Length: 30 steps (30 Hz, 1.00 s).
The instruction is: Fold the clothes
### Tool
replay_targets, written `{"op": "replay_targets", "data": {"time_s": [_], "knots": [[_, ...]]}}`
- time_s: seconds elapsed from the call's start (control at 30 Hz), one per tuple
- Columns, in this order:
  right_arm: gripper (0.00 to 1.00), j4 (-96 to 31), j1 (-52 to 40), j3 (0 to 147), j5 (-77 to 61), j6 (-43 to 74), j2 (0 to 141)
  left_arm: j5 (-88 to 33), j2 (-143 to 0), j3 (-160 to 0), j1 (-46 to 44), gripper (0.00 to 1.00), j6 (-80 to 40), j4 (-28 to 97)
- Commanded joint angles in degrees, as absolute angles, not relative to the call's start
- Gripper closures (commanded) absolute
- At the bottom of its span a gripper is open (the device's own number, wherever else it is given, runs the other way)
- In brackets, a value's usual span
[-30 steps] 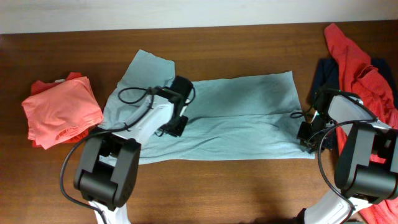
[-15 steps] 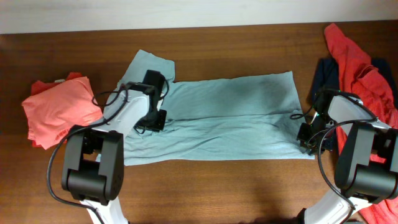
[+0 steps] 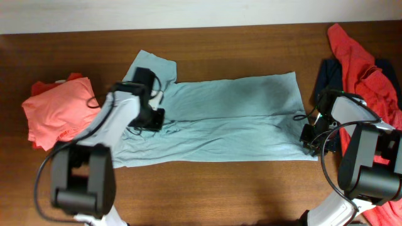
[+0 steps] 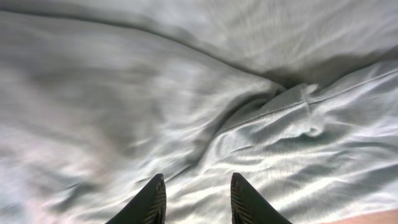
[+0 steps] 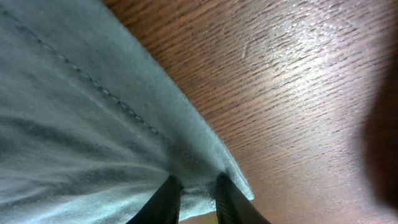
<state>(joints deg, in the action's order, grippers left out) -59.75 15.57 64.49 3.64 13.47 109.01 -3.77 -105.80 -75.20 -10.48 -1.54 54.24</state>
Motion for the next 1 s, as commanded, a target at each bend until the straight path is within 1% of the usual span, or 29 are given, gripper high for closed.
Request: {"op": "replay_targets", "data": {"time_s": [0.0,0.3,0.57,0.63,0.8,0.97], "knots": [[0.75,-58.72,15.77,61.28,4.45,13.82,112.99,-4.69,-102.43,-74.98,-7.05,0.65,-1.93,55.02],[0.75,-59.66,15.77,61.28,3.20,13.80,112.99,-4.49,-104.84,-68.27,-2.31,0.65,-1.93,54.15],[0.75,-60.55,15.77,61.28,2.98,13.80,112.99,-3.60,-104.92,-58.98,1.32,0.65,-2.37,46.83],[0.75,-60.73,15.77,61.28,2.98,13.80,112.99,-3.33,-104.95,-57.06,2.72,0.65,-4.01,45.89],[0.76,-62.35,15.77,61.28,2.76,13.85,112.99,-3.20,-104.95,-53.43,7.51,0.65,-7.90,46.17],[0.76,-63.72,15.77,60.42,2.50,13.85,112.99,-3.20,-104.95,-51.72,12.62,0.65,-9.82,49.67]]}}
